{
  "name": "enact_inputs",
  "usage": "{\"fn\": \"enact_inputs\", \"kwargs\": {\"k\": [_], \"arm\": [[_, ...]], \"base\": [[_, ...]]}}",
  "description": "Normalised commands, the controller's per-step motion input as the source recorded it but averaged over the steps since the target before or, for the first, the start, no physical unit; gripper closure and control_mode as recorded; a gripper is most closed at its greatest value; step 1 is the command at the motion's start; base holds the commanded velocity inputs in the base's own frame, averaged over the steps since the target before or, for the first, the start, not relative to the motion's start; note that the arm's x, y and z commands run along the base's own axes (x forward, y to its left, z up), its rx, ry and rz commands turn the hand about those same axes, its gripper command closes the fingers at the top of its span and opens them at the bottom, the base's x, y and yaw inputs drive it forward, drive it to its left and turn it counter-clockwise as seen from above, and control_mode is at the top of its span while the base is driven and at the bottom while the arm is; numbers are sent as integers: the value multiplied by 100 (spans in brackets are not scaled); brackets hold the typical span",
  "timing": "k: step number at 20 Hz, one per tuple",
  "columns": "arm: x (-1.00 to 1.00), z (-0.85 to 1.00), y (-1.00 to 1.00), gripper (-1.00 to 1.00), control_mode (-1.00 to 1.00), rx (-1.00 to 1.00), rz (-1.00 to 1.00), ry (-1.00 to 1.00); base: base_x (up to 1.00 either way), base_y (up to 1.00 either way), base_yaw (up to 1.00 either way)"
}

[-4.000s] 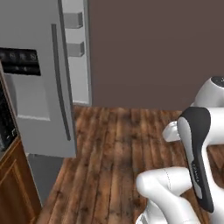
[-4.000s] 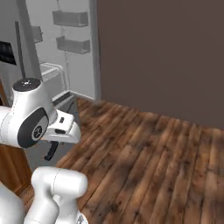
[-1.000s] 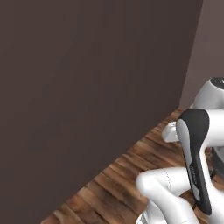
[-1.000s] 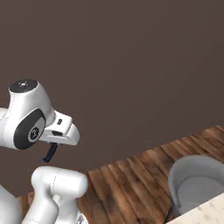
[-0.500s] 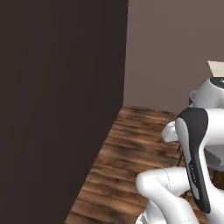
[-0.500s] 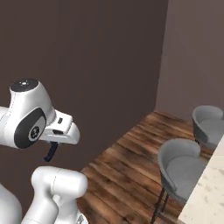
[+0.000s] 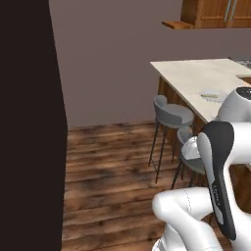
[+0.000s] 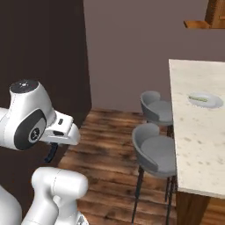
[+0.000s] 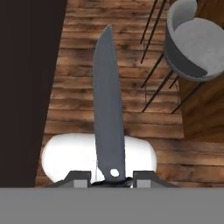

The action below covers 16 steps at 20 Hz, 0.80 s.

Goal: Retrieve the butter from the fridge and place it on a plate on the dining table. Then retrieve the butter knife by the fridge and place it near the plate.

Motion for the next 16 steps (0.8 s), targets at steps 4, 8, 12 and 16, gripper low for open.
{"fn": "enact_inputs", "kwargs": {"k": [4,8,12,16], "arm": [[0,0,0,100,100,0,0,0],[0,0,0,100,100,0,0,0],[0,0,0,100,100,0,0,0],[0,0,0,100,100,0,0,0]], "base": [[58,49,-76],[61,49,-76],[64,50,-75],[39,48,-75]]}}
